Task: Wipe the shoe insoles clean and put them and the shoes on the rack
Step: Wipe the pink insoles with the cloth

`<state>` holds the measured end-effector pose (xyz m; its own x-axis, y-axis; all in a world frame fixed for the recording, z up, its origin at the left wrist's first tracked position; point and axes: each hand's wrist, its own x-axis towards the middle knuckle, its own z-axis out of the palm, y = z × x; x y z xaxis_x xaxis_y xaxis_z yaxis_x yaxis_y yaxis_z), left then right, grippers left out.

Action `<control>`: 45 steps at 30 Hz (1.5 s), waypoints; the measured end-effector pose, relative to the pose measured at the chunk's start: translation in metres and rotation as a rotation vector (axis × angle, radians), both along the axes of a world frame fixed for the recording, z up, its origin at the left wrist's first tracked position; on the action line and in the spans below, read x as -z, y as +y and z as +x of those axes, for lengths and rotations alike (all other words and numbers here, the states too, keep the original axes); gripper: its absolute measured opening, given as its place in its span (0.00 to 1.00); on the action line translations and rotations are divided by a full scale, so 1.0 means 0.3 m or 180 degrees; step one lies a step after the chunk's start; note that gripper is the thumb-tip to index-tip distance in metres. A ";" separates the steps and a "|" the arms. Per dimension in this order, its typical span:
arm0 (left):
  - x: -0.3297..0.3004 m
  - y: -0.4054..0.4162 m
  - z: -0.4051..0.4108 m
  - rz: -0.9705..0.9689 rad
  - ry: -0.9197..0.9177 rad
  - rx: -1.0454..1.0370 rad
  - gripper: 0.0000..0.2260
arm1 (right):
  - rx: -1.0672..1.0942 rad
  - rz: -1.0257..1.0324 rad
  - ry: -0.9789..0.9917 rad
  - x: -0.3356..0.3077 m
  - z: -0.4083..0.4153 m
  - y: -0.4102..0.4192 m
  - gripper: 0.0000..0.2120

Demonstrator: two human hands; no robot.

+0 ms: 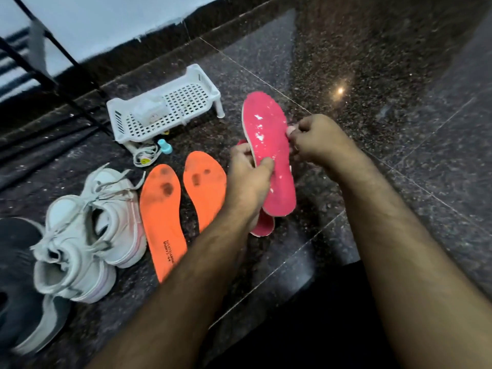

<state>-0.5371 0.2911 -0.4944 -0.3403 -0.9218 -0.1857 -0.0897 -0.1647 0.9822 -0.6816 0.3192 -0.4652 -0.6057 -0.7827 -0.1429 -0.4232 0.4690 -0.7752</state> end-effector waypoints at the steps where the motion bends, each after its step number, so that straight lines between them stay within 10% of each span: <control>1: -0.038 0.004 0.058 0.0054 0.0158 0.0003 0.16 | -0.0199 -0.0195 -0.0233 -0.020 0.037 0.001 0.19; 7: -0.222 0.114 0.453 0.0452 0.0597 -0.0062 0.19 | -0.1737 -0.0676 -0.0961 -0.094 0.391 0.038 0.17; 15: -0.211 0.223 0.861 0.1688 0.1428 0.0086 0.34 | -0.1918 -0.0450 -0.1753 -0.101 0.771 0.152 0.18; 27: -0.176 0.165 0.930 0.1904 0.1814 0.0289 0.40 | -0.0457 -0.1037 -0.1389 -0.088 0.793 0.158 0.13; 30: -0.145 0.144 0.896 0.2099 0.1901 0.0246 0.42 | -0.0853 -0.0617 -0.1190 -0.065 0.779 0.165 0.17; 35: -0.103 0.118 0.859 0.2258 0.1692 0.0331 0.38 | -0.1725 -0.0805 0.0890 -0.048 0.736 0.132 0.23; 45: -0.026 0.127 0.801 0.2380 0.1797 0.0689 0.31 | -0.1589 -0.1110 0.0492 -0.052 0.672 0.044 0.05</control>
